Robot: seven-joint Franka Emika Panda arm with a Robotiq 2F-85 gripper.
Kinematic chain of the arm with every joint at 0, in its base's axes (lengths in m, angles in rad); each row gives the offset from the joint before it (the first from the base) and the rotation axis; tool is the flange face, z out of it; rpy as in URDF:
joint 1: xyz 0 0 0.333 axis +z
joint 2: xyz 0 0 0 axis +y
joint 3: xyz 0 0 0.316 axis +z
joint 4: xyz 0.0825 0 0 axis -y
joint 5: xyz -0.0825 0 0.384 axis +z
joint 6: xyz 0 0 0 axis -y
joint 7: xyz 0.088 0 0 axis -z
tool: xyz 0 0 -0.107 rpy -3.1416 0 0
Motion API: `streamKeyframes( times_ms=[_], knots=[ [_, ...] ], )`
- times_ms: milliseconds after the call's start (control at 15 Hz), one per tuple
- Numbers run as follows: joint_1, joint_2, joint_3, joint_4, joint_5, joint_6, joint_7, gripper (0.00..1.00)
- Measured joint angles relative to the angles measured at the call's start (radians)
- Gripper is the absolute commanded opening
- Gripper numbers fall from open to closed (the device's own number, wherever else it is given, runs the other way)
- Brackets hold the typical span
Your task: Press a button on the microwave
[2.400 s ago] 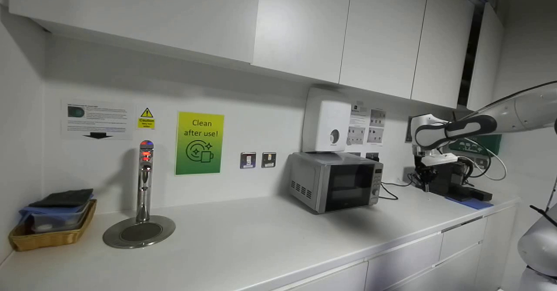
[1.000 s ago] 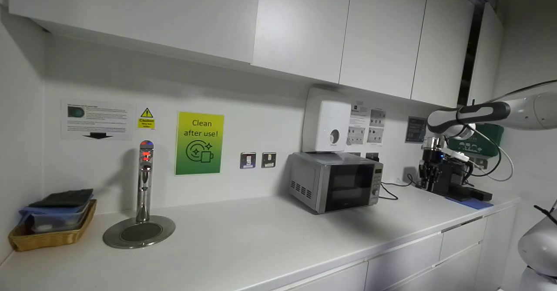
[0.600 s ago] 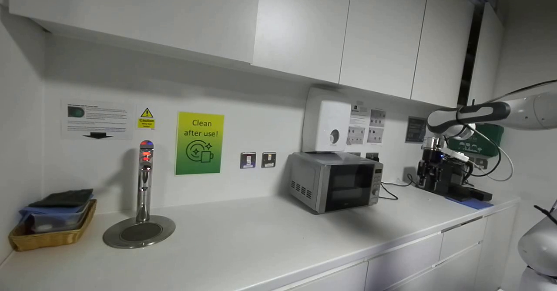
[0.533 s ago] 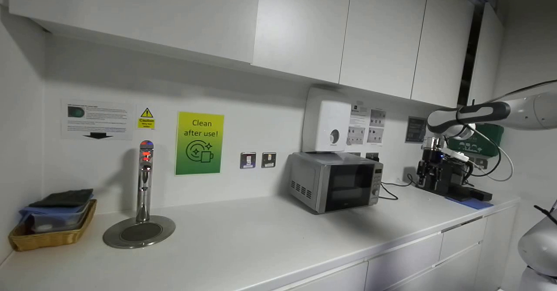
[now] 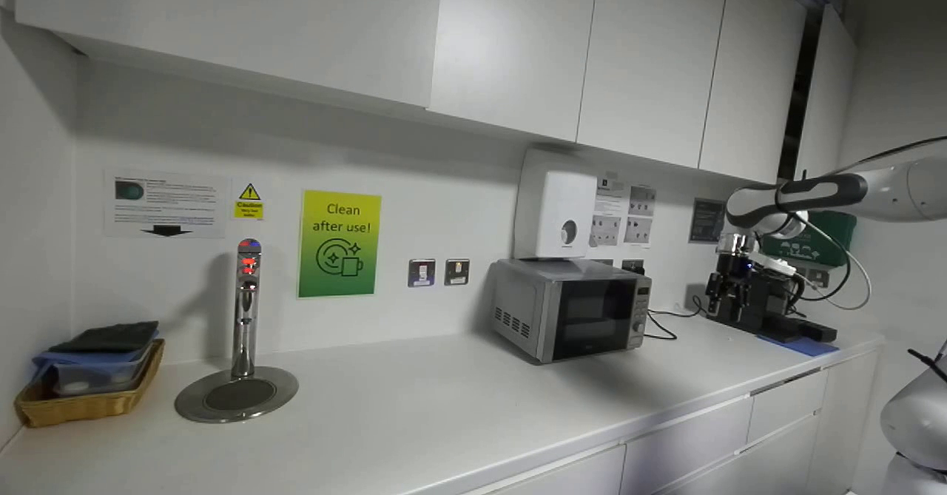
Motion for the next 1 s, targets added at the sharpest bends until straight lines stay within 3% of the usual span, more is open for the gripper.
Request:
streamKeyframes(
  times_ms=[1000],
  knots=[
    [0.000,0.000,0.002,-0.002,0.000,0.008,0.016,1.00]
  ],
)
